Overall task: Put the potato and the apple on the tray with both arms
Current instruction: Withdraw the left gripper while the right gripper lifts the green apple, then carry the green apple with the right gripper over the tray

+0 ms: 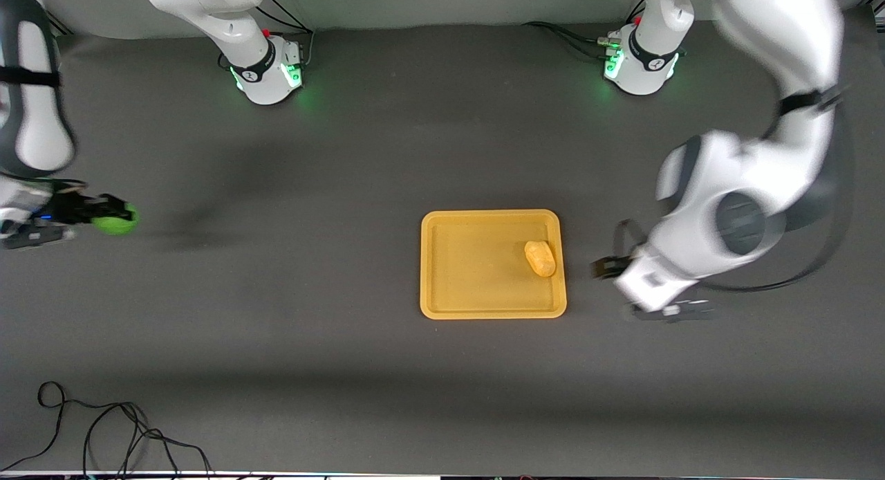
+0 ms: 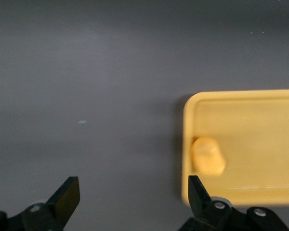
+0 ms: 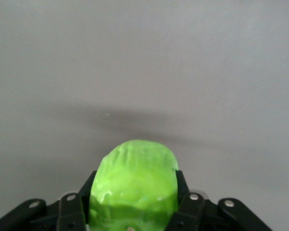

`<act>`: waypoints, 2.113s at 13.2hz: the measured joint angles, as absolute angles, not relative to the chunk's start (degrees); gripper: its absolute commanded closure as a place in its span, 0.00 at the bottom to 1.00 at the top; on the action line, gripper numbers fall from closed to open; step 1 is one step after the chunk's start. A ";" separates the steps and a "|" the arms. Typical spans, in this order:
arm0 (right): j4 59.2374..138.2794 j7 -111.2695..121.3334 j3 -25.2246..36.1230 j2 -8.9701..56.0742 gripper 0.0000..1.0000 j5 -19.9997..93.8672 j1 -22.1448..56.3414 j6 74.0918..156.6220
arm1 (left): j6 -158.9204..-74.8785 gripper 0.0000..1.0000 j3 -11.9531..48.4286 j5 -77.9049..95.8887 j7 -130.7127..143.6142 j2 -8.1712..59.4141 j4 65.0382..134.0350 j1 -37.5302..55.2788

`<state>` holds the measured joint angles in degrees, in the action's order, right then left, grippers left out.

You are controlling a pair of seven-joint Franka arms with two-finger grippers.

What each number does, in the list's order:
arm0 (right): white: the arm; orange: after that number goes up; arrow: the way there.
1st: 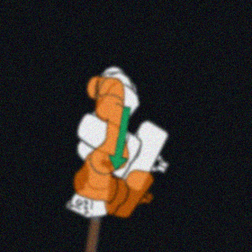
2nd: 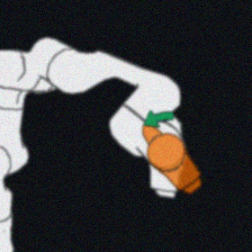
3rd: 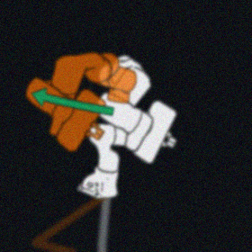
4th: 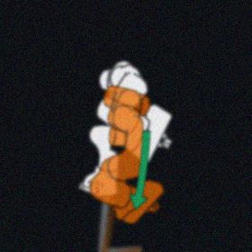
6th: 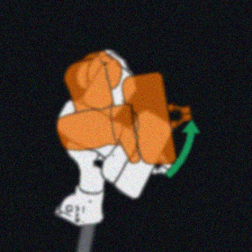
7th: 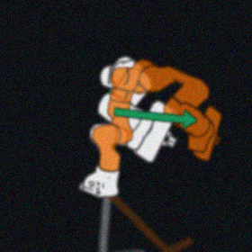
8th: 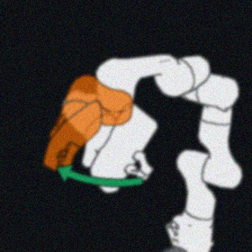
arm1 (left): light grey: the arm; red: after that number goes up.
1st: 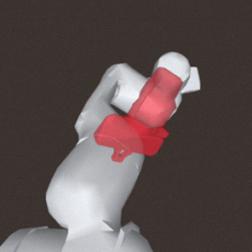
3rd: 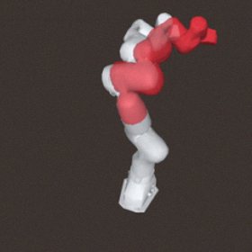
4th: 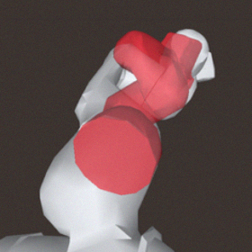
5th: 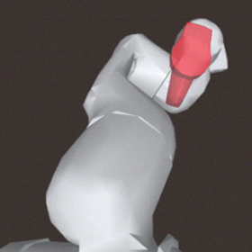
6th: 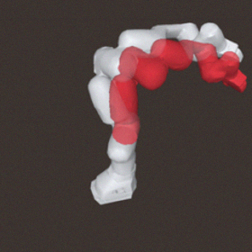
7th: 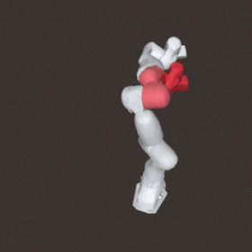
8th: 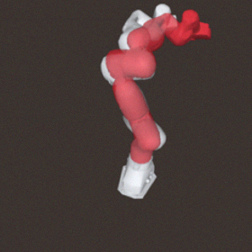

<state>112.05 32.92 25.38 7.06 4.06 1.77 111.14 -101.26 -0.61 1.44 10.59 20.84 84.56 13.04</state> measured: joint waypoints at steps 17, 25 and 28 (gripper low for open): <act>67.50 -25.34 21.37 29.30 0.62 8.30 41.53 97.78 | -92.43 0.00 -0.73 -0.77 -9.06 7.07 85.04 -1.55; 57.66 -49.77 10.01 44.13 0.65 7.53 53.14 106.86 | -95.12 0.00 -0.51 0.40 -9.78 7.36 85.34 -3.33; 57.65 -50.05 10.01 51.63 0.65 5.28 55.12 113.90 | -95.12 0.00 -0.50 0.38 -9.98 7.64 85.93 -3.33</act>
<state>57.65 -50.05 10.01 51.63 5.28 55.12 113.90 -95.12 -0.50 0.38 -9.98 7.64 85.93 -3.33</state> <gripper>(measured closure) 0.357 0.000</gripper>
